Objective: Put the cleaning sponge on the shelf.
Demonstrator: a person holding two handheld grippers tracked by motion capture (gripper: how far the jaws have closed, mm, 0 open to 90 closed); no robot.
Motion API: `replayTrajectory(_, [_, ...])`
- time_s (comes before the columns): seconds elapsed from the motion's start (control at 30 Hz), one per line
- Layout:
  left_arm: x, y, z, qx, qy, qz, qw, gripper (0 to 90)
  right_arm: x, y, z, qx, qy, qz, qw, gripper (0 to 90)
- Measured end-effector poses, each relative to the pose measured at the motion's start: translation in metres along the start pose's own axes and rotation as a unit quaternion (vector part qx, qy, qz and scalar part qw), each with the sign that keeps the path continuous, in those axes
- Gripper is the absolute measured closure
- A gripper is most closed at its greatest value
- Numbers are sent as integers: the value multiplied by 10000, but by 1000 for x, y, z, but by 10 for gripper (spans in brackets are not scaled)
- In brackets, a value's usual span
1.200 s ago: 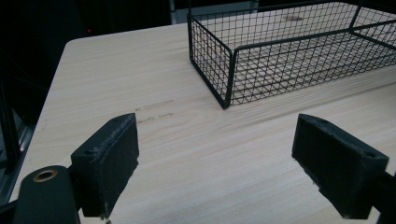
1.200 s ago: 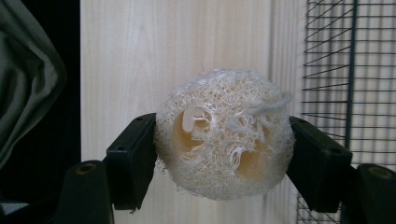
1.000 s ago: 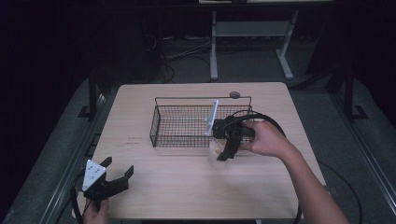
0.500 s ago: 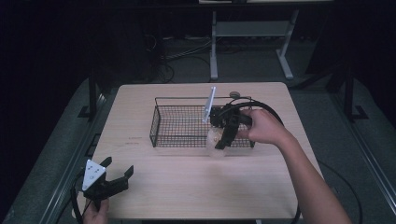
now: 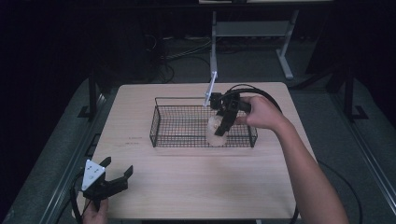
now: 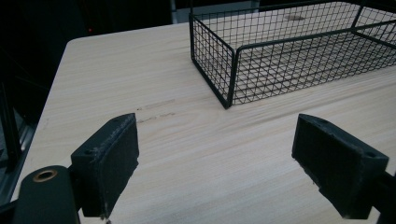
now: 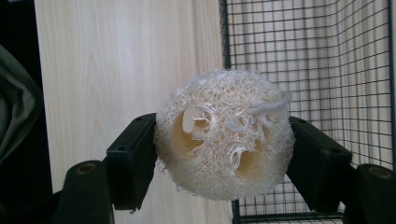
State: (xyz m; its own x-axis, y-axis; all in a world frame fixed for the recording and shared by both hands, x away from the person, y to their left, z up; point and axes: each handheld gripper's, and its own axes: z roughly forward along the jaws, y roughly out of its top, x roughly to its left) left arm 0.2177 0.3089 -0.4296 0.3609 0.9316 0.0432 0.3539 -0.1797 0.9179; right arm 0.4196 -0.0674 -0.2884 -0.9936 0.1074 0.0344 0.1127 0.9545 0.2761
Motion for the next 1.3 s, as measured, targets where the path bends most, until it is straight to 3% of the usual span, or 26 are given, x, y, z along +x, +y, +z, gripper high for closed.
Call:
replayTrajectory(0.57, [-1,0,1,-2,-23,12,10000,141,-41,3,-7,-35,-10,457,9989,294])
replayTrajectory(0.9, [-1,0,1,4,-32,40,10000,140,-60,0,10,64,-37,675,9977,294])
replayTrajectory(1.3, [0,0,1,-19,-30,21,10000,140,-70,-2,22,140,-73,762,9970,294])
